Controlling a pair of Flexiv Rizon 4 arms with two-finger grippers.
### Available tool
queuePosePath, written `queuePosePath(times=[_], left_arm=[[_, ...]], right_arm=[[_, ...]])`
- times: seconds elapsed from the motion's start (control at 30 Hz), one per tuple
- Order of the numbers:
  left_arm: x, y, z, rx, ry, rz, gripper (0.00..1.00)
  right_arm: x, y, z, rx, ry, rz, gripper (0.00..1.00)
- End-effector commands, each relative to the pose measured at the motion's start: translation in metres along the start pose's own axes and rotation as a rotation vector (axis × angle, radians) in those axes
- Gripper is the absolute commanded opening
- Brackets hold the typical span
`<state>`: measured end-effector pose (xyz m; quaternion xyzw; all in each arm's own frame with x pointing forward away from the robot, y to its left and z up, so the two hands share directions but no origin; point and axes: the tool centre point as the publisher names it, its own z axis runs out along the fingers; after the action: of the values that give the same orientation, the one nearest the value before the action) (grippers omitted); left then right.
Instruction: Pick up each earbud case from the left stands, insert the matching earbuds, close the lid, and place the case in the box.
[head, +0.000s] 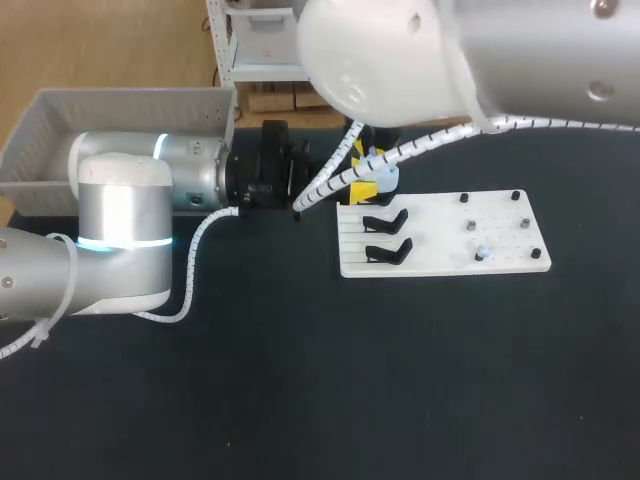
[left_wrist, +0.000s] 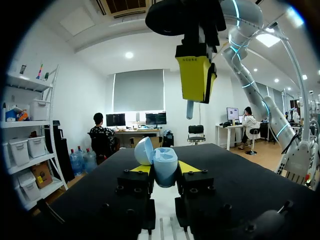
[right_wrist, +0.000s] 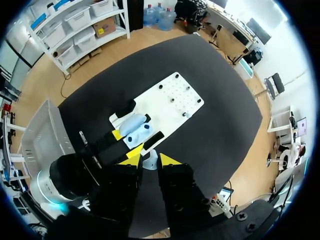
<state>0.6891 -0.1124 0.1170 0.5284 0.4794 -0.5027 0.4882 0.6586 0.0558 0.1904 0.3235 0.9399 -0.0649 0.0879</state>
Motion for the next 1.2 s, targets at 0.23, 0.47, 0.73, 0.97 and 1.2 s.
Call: queuePosePath(times=[0.23, 0.47, 0.73, 0.97, 1.2], left_arm=[[0.001, -0.001, 0.0, -0.004, -0.002, 0.003, 0.0], [0.001, -0.001, 0.0, -0.004, -0.002, 0.003, 0.0], [0.001, -0.001, 0.0, -0.004, -0.002, 0.003, 0.0], [0.001, -0.001, 0.0, -0.004, -0.002, 0.003, 0.0], [0.001, -0.001, 0.0, -0.004, -0.002, 0.003, 0.0]], right_arm=[[-0.008, 0.003, 0.013, 0.003, 0.011, 0.022, 0.0], [-0.011, 0.009, 0.019, 0.008, 0.02, 0.026, 0.0], [-0.014, 0.011, 0.026, 0.017, 0.03, 0.028, 0.0], [-0.016, 0.011, 0.031, 0.023, 0.039, 0.036, 0.0], [-0.017, 0.011, 0.035, 0.024, 0.05, 0.045, 0.0]])
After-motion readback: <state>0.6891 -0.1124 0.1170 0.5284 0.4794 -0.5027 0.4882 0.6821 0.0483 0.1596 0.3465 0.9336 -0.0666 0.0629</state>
